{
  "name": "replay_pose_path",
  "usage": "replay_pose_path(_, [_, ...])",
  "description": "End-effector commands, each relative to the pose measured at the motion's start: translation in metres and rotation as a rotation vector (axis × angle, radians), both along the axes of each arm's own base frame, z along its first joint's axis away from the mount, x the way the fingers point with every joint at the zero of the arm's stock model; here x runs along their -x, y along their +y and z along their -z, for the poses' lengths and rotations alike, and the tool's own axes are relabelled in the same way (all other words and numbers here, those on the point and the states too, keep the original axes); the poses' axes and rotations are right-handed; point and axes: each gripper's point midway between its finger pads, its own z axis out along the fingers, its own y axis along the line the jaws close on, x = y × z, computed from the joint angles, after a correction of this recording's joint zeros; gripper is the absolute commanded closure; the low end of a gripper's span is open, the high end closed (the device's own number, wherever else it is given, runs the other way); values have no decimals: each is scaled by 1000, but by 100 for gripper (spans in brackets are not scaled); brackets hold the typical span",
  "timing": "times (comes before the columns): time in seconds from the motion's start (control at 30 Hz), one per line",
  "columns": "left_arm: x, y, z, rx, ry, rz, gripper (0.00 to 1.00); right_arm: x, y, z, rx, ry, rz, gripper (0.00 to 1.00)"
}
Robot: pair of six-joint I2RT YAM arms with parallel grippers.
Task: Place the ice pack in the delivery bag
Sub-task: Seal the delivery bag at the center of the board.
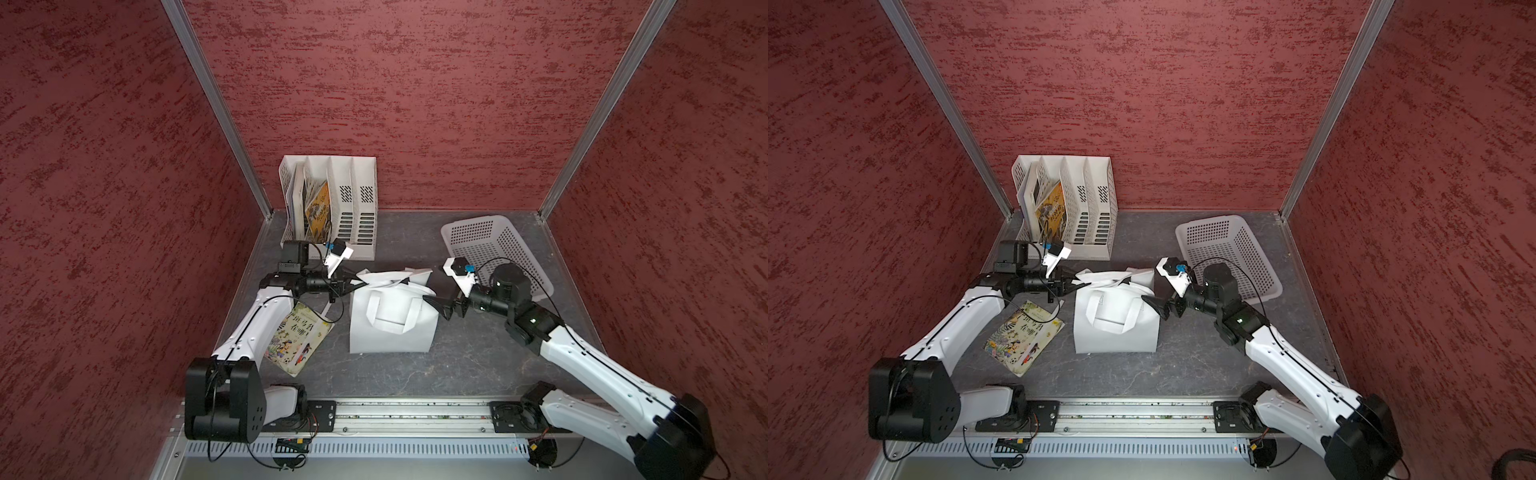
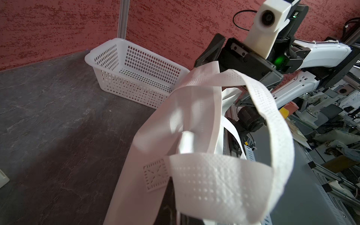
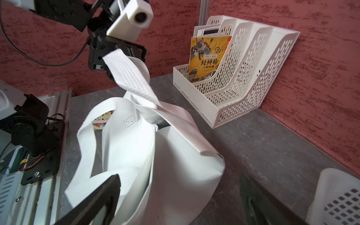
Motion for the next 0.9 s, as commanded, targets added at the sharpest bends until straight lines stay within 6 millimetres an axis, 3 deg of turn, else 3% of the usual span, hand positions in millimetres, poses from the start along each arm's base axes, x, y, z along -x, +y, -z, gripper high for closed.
replay_pose_path(0.0, [0, -2, -6, 4, -4, 16, 100, -14, 1, -10, 37, -99, -2, 2])
replay_pose_path(0.07, [0, -2, -7, 1, -5, 21, 100, -22, 1, -14, 12, -105, -10, 2])
replay_pose_path(0.2, [1, -2, -8, 7, 4, 31, 100, -34, 15, -4, 28, -56, -85, 3])
replay_pose_path(0.33, [1, -3, -8, 16, 6, 41, 100, -32, 33, -11, -10, -56, -217, 8])
replay_pose_path(0.5, [-2, -2, -10, 12, 3, 33, 100, -27, 43, -9, -16, 13, -307, 42])
replay_pose_path(0.73, [-20, 10, -7, -14, 58, -99, 100, -34, 25, -3, 18, -65, -174, 99])
replay_pose_path(0.87, [-47, 37, 9, -60, 139, -321, 100, -40, 1, -17, 43, -213, -19, 100])
